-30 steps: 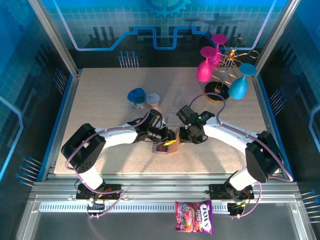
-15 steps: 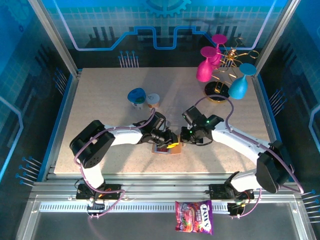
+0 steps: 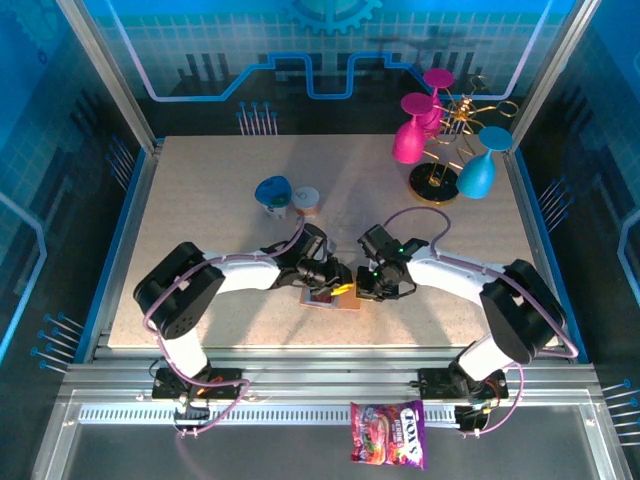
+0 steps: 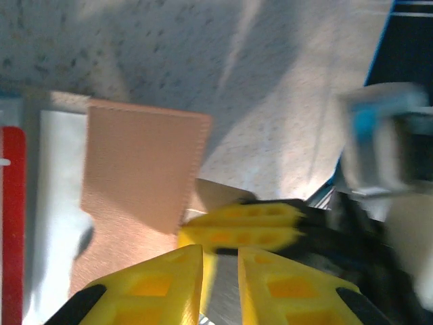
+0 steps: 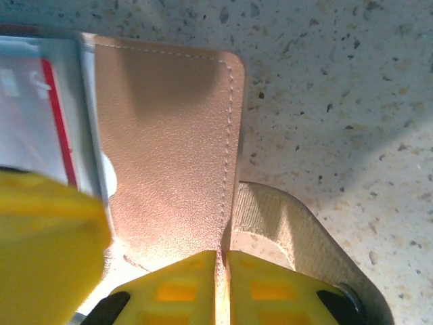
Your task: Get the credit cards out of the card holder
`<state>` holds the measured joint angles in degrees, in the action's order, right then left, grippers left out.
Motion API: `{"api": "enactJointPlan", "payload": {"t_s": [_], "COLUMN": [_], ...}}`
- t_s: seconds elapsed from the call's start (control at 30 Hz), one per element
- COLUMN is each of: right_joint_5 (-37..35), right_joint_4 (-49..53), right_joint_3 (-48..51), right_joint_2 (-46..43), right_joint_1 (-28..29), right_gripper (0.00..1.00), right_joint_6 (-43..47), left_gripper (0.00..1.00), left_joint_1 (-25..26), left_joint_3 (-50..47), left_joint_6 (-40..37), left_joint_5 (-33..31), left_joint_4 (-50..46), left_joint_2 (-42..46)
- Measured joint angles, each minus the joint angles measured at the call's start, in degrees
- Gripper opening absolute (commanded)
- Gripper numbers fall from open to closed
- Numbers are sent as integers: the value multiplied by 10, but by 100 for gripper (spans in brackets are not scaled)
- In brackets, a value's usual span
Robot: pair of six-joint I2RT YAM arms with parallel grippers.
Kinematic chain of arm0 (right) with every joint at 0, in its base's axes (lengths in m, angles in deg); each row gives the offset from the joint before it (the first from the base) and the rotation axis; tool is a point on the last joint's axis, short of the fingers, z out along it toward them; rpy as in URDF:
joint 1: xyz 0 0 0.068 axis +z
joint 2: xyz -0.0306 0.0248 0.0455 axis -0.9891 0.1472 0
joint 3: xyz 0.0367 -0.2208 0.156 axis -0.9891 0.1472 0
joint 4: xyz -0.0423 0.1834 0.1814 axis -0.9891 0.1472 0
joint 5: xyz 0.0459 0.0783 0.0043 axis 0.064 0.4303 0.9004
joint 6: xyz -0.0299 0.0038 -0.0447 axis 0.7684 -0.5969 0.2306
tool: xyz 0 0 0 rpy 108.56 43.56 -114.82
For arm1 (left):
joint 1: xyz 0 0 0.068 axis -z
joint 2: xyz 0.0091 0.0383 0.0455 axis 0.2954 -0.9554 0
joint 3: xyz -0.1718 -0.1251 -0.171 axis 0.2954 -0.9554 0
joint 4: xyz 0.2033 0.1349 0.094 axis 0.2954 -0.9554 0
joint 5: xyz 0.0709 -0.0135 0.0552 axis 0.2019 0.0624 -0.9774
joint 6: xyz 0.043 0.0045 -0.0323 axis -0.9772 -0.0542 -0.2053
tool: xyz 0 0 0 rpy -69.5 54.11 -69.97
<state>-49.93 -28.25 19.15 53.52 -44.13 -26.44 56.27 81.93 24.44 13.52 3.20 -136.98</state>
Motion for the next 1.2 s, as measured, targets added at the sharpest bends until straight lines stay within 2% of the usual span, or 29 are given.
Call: {"api": "enactJointPlan", "payload": {"t_s": [0.23, 0.6, 0.87, 1.2], "right_joint_5": [0, -1, -3, -2], "right_joint_4": [-8, -7, 8, 39], "right_joint_3": [-12, -45, -47, -92], "right_joint_2": [37, 72, 64, 1], "right_joint_1": [0, -4, -4, -3], "right_gripper": [10, 11, 15, 17], "right_joint_6": [14, 42, 46, 46], "left_gripper": [22, 22, 22, 22], "left_joint_1": [-21, -44, -61, -102], "left_joint_3": [0, -57, -77, -87], "left_joint_6": [-30, -40, -62, -76], "left_joint_5": [-29, -49, -69, -64], "left_joint_4": [-58, -89, -109, -113], "left_joint_2": [70, 80, 97, 108]}}
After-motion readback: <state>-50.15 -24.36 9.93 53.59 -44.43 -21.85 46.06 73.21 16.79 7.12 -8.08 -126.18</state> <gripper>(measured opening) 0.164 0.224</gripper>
